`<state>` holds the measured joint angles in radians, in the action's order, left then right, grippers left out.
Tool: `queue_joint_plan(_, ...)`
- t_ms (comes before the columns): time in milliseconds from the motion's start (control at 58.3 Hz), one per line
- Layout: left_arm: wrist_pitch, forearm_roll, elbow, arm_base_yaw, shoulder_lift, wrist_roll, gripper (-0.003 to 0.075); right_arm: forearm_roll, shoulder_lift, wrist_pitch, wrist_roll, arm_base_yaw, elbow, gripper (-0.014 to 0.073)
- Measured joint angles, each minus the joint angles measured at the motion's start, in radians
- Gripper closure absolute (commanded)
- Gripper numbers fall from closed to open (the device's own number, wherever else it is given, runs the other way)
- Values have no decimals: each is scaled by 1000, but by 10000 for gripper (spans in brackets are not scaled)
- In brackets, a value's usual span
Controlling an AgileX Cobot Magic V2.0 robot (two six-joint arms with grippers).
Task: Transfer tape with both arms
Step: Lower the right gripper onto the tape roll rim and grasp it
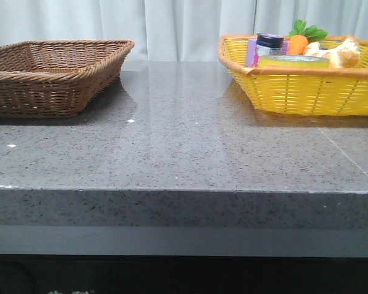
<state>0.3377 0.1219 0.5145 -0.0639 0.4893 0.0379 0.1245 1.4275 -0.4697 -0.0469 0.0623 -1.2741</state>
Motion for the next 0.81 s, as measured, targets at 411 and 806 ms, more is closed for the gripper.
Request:
queue_joint_plan(411, 0, 0, 0, 0, 0, 0, 209, 0, 321, -88, -64, -39, -256, 26)
queue_joint_plan(806, 0, 0, 0, 0, 0, 0, 209, 0, 458, -97, -80, -39, -302, 68)
